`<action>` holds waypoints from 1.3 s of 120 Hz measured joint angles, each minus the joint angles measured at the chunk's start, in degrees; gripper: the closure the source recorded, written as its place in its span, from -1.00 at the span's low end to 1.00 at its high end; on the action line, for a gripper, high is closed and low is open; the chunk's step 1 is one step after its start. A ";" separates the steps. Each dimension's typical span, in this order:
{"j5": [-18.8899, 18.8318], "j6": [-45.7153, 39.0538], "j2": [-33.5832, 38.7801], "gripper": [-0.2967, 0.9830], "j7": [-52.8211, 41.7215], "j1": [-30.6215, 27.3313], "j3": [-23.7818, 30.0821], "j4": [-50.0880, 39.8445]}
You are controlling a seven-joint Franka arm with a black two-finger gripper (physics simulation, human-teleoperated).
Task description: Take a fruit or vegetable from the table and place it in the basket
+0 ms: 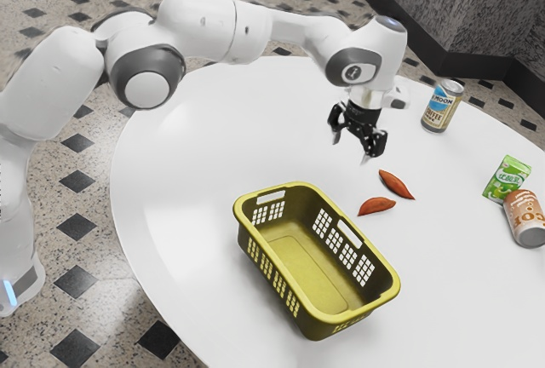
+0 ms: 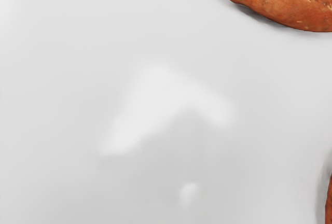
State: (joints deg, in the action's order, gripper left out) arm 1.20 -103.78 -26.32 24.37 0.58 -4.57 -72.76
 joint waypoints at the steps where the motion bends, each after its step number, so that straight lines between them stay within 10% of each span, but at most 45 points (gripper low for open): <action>1: 0.00 -0.23 -1.16 -0.53 -0.09 -0.29 0.07 0.88; 22: -0.08 -3.60 -14.52 -0.52 -1.76 -2.81 5.35 11.07; 156: -2.16 -5.16 -19.96 -0.43 -8.13 0.61 7.82 16.78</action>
State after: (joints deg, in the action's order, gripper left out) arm -0.96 -108.94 -46.28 16.24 1.19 3.25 -55.98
